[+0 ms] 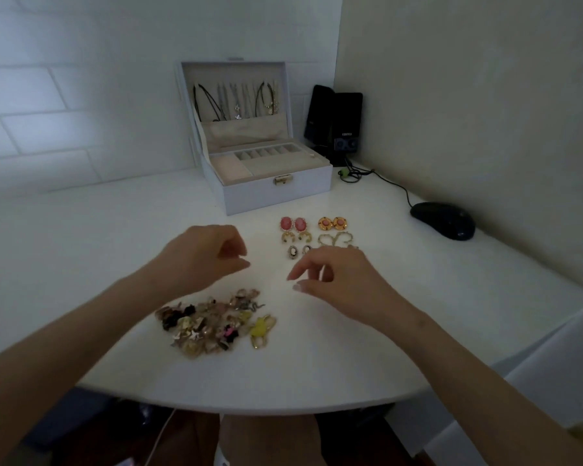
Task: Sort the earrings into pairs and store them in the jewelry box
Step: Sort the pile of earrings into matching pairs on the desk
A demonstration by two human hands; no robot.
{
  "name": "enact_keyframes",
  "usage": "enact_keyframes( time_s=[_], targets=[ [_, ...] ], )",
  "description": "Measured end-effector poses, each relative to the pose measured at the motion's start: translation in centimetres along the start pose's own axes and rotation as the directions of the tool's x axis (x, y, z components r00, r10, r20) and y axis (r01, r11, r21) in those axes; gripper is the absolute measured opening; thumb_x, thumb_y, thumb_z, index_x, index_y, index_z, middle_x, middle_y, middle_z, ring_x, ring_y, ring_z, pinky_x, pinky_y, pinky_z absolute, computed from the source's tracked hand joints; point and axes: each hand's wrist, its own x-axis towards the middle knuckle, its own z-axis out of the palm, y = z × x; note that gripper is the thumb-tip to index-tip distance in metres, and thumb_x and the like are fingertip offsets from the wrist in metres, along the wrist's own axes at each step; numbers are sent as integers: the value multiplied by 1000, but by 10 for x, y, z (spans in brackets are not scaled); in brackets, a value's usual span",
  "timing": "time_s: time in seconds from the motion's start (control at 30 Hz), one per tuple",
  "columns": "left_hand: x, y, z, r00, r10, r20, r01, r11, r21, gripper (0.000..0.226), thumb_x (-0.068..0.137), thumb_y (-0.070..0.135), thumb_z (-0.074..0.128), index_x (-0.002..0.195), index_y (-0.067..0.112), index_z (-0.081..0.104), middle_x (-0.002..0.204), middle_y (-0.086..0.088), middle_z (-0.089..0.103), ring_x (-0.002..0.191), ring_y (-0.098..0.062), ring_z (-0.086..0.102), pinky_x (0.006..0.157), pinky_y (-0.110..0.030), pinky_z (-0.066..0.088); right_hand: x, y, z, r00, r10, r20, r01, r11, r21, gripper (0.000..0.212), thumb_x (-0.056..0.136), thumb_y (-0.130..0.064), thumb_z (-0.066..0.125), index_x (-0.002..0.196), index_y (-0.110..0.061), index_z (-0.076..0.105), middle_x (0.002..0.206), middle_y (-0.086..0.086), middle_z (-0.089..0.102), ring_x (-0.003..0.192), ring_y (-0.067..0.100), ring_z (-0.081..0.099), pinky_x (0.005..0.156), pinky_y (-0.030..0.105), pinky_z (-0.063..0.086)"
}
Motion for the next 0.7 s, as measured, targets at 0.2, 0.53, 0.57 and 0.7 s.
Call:
enact_keyframes(
  time_s=[0.2, 0.53, 0.57, 0.7],
  targets=[
    [-12, -38, -18, 986, -93, 141, 94, 996, 4, 12, 81, 19, 69, 75, 23, 59, 82, 8, 64, 84, -9, 61, 69, -13, 42, 18, -20, 31, 991, -83, 109, 88, 995, -45, 9, 84, -23, 66, 91, -25, 70, 81, -3, 58, 71, 5, 50, 76, 28, 47],
    [-39, -61, -24, 933, -52, 356, 73, 996, -46, 15, 75, 32, 73, 86, 32, 61, 95, 13, 58, 90, 1, 54, 75, -16, 44, 39, -53, 58, 971, -128, 201, 136, 990, -27, 11, 80, -22, 69, 91, -22, 71, 84, 0, 59, 74, 10, 54, 75, 32, 50],
    [-39, -61, -20, 941, -40, 336, 66, 996, -66, 14, 76, 32, 72, 86, 32, 62, 95, 12, 58, 89, 0, 54, 75, -17, 44, 40, -55, 59, 970, -127, 205, 138, 990, -41, 10, 80, -23, 69, 89, -22, 71, 84, -1, 59, 75, 11, 54, 76, 33, 51],
    [-39, -62, -10, 965, -16, 261, 42, 995, -94, 11, 77, 31, 71, 82, 30, 62, 90, 11, 58, 85, 0, 53, 74, -17, 43, 41, -60, 57, 946, -107, 307, 129, 990, -53, 9, 76, -26, 74, 82, -21, 71, 83, 0, 62, 68, 6, 51, 68, 28, 48]
  ],
)
